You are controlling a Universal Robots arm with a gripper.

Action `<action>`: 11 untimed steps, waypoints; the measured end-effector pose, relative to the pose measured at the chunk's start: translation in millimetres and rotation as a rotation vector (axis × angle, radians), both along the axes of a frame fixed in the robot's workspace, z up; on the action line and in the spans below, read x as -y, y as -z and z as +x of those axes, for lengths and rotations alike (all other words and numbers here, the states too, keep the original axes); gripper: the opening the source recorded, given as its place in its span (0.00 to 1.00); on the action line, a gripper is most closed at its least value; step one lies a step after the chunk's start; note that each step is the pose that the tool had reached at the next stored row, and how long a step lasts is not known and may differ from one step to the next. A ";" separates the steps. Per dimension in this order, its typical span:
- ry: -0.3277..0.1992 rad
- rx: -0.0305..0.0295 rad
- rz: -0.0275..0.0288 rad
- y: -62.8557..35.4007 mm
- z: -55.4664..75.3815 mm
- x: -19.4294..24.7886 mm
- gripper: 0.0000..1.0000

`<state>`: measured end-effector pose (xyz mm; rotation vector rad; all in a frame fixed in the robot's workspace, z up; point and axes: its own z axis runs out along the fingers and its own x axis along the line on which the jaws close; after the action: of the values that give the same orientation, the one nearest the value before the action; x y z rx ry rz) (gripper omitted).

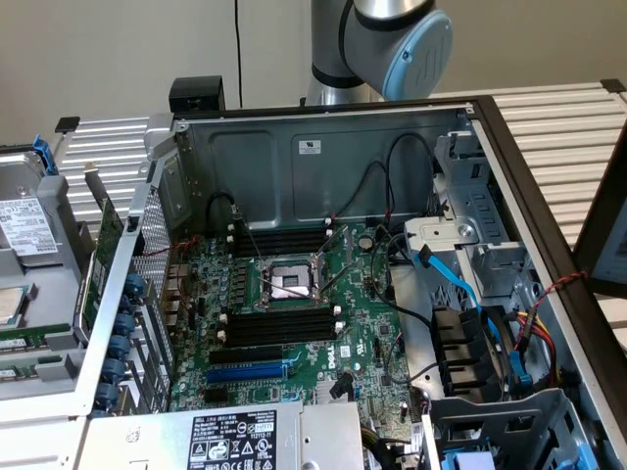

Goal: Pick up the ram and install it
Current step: 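Pick up the ram and move it above insertion slot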

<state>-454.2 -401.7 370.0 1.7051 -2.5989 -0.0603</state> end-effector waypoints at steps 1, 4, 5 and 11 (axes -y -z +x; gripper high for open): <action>-0.018 0.0000 0.0000 0.1 0.0 0.0 0.11; -0.074 0.0000 0.0000 0.3 0.0 0.0 0.11; -0.092 0.0000 0.0000 0.4 0.0 0.0 0.11; -0.201 -0.0001 0.0000 0.9 0.0 0.0 0.11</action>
<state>-454.2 -401.7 369.1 1.9549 -2.4118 -0.0549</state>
